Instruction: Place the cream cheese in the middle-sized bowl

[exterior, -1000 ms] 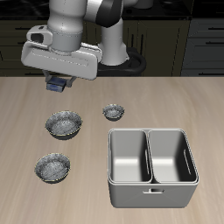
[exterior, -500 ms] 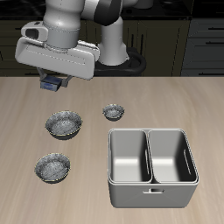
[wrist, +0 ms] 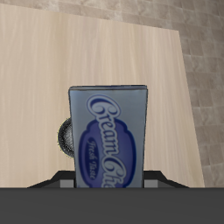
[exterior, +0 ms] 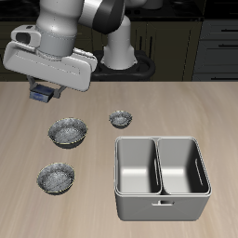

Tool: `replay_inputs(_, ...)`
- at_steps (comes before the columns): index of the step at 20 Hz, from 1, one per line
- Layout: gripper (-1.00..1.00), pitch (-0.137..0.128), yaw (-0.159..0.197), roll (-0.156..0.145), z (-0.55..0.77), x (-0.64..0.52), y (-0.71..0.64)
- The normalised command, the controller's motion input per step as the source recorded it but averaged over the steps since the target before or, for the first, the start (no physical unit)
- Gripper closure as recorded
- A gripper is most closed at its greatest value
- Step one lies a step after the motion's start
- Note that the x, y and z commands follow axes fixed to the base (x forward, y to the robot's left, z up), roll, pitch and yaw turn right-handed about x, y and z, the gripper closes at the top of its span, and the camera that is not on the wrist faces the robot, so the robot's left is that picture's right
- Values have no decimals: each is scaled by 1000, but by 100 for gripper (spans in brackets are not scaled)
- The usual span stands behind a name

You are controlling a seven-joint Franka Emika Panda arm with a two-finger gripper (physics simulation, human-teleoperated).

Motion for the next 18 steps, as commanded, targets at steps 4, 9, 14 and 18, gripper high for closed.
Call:
replay_inputs(4, 100, 4, -1, -38, -108, 156, -183)
replay_inputs(9, 100, 23, -19, -7, -285, 118, -9)
replay_inputs(14, 100, 29, -10, 3, -298, 121, 75)
replay_inputs(18, 100, -5, 0, -4, -269, 144, 67)
